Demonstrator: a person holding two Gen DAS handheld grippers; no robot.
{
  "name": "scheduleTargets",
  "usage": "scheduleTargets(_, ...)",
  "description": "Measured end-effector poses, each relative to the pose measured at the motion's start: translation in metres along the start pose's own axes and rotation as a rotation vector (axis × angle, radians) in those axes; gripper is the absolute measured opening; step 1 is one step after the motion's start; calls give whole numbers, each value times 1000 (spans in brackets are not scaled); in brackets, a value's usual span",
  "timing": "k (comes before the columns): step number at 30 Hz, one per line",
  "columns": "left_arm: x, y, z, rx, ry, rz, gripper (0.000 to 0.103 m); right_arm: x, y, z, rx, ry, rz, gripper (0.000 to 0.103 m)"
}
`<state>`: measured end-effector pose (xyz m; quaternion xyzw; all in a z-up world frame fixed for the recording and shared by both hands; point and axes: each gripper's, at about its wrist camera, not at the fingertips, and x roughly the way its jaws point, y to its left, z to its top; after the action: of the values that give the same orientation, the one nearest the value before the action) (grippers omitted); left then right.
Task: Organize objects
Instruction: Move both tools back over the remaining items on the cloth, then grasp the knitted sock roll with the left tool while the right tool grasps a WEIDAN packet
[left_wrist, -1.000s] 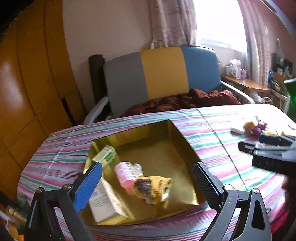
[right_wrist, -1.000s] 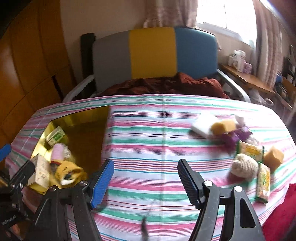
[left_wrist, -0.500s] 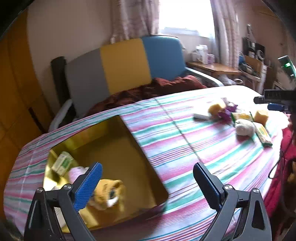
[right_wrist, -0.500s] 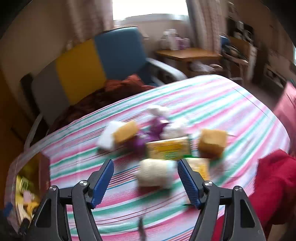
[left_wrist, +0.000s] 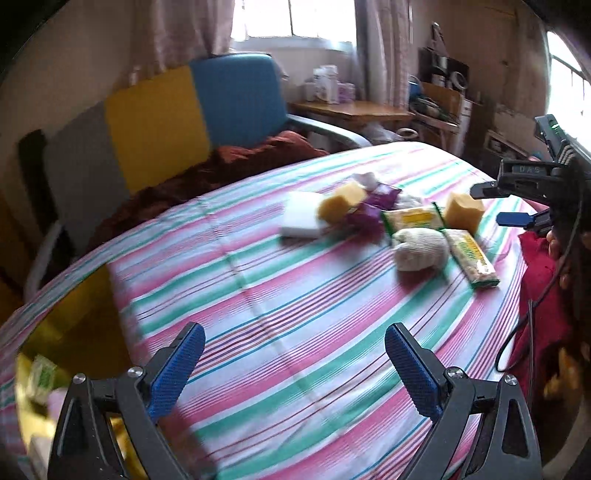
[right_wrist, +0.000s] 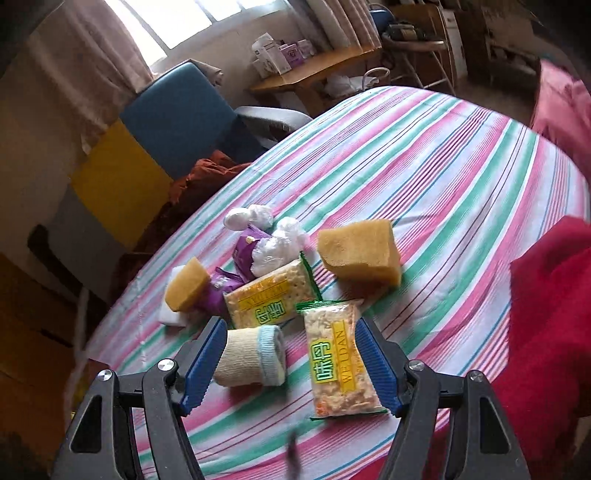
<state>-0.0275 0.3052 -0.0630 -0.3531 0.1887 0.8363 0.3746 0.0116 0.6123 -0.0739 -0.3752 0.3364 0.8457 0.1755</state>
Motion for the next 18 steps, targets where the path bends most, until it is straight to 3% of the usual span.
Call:
scheduleTargets(9, 64, -47, 40, 3, 77, -164, 93, 0, -5, -1, 31, 4, 68, 73)
scheduleTargets(18, 103, -101, 68, 88, 117, -224, 94, 1, -10, -1, 56, 12, 98, 73)
